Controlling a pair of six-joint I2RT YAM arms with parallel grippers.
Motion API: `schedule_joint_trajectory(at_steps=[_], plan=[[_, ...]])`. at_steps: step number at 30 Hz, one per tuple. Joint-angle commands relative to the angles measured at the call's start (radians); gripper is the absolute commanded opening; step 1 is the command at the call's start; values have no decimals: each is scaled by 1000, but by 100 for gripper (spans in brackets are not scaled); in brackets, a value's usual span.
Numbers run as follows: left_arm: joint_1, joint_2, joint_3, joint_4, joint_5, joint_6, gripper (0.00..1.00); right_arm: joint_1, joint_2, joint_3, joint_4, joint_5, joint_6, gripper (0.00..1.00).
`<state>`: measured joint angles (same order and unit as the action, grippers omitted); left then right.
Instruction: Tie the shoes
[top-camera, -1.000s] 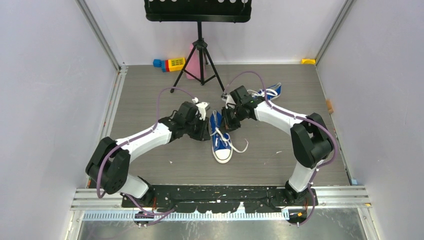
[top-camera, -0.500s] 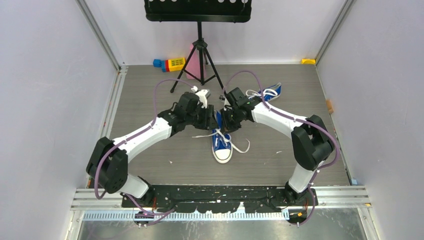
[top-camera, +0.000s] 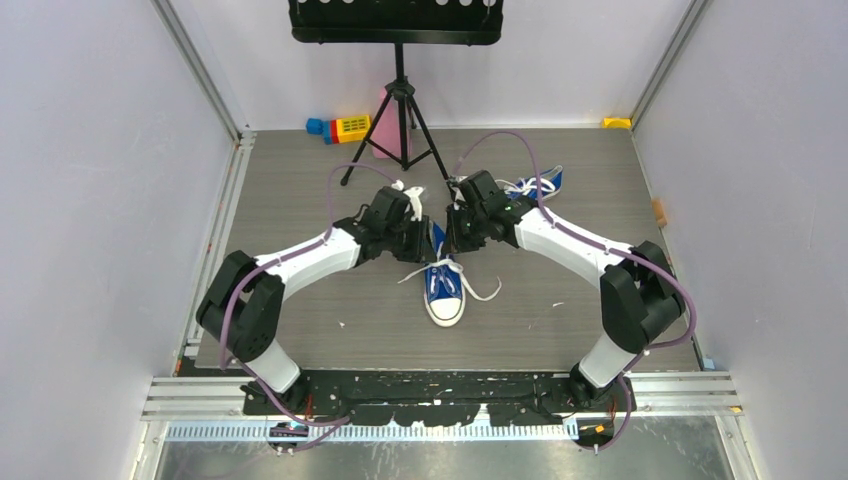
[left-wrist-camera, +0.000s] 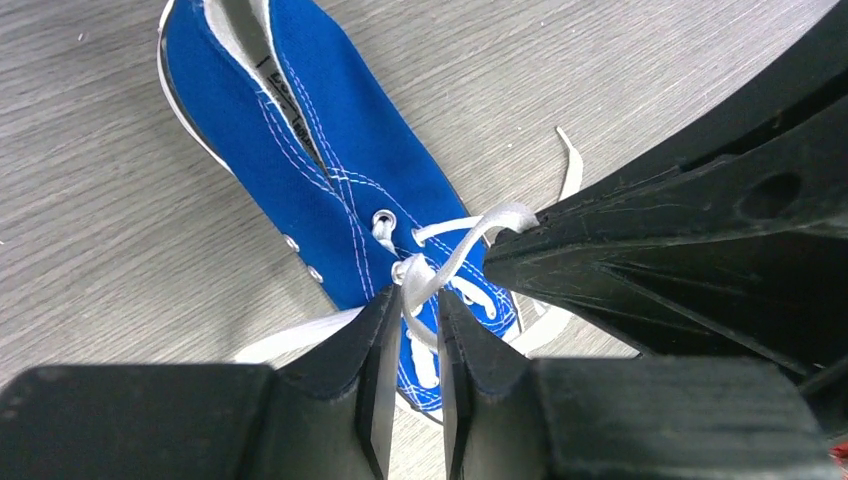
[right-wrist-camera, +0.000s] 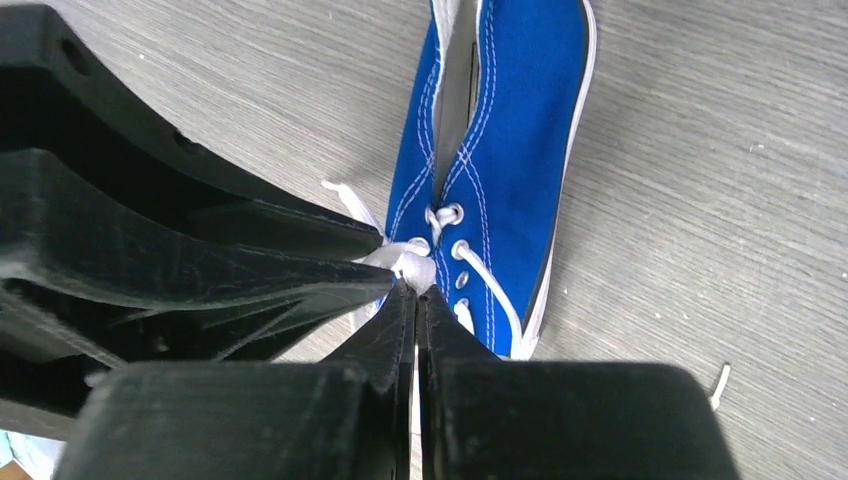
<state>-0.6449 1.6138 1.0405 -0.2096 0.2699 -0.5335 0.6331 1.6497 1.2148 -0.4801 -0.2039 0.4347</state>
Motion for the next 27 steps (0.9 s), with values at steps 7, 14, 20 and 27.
schedule_joint_trajectory(at_steps=[7,14,20,27], plan=[[28,-131,-112,84,-9,36,32,-6,-34,-20,135,-24,25,0],[88,-180,-134,150,55,117,40,-8,-46,-40,161,-52,26,0],[89,-134,-122,267,123,178,44,-12,-48,-40,163,-54,27,0],[88,-48,-113,373,232,182,44,-13,-68,-49,175,-36,37,0]])
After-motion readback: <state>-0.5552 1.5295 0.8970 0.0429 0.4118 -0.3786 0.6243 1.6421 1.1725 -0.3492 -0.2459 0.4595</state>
